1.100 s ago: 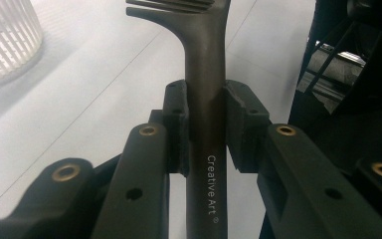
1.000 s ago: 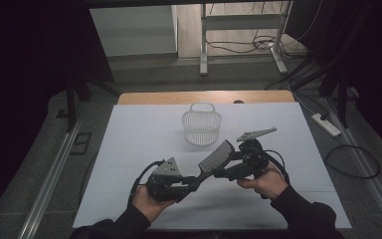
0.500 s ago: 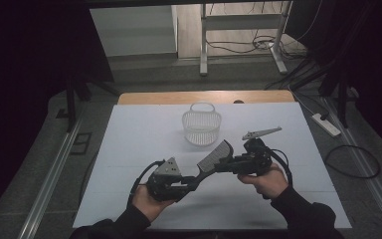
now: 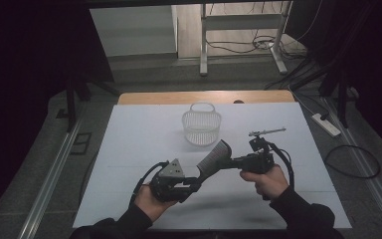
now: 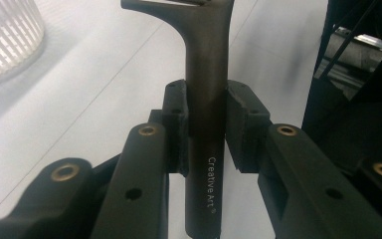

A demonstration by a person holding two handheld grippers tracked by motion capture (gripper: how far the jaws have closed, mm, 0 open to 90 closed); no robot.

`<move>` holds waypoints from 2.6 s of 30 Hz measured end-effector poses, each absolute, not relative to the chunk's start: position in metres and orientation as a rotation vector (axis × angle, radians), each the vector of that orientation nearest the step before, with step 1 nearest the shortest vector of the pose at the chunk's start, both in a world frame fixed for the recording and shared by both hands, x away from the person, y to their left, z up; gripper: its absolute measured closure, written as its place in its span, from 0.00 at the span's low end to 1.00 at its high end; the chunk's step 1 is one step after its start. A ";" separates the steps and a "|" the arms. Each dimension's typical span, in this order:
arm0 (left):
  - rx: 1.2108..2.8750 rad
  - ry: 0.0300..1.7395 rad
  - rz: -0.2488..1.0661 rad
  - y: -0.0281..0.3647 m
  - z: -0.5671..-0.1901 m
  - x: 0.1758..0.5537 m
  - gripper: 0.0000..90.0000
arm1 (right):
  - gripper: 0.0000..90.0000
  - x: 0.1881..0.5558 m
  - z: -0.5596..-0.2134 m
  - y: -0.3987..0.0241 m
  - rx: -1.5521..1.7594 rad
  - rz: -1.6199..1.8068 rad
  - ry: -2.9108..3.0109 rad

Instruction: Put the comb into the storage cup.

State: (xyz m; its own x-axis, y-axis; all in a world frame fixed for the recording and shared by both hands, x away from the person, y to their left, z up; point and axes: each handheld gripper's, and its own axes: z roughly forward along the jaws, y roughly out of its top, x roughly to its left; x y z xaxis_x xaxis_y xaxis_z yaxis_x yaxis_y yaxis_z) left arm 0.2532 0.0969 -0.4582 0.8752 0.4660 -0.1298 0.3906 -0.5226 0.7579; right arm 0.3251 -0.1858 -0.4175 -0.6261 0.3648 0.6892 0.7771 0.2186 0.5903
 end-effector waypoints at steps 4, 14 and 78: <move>2.182 0.619 0.126 0.096 -0.458 0.253 0.76 | 0.93 0.324 -0.417 -0.186 -1.057 -1.403 -2.091; 2.176 0.649 0.115 0.097 -0.461 0.255 0.44 | 0.93 0.323 -0.412 -0.189 -1.068 -1.456 -2.158; 2.085 0.864 0.118 0.180 -0.463 0.243 0.00 | 0.93 0.347 -0.381 -0.218 -1.224 -1.643 -2.284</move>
State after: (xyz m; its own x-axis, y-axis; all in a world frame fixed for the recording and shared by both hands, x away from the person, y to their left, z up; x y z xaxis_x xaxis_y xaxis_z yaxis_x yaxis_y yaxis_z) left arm 0.2432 0.1796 -0.4629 0.7562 0.6176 -0.2163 0.5369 -0.3965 0.7447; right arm 0.3467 -0.2185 -0.3805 -0.6795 0.5536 0.4814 0.6324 0.1093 0.7669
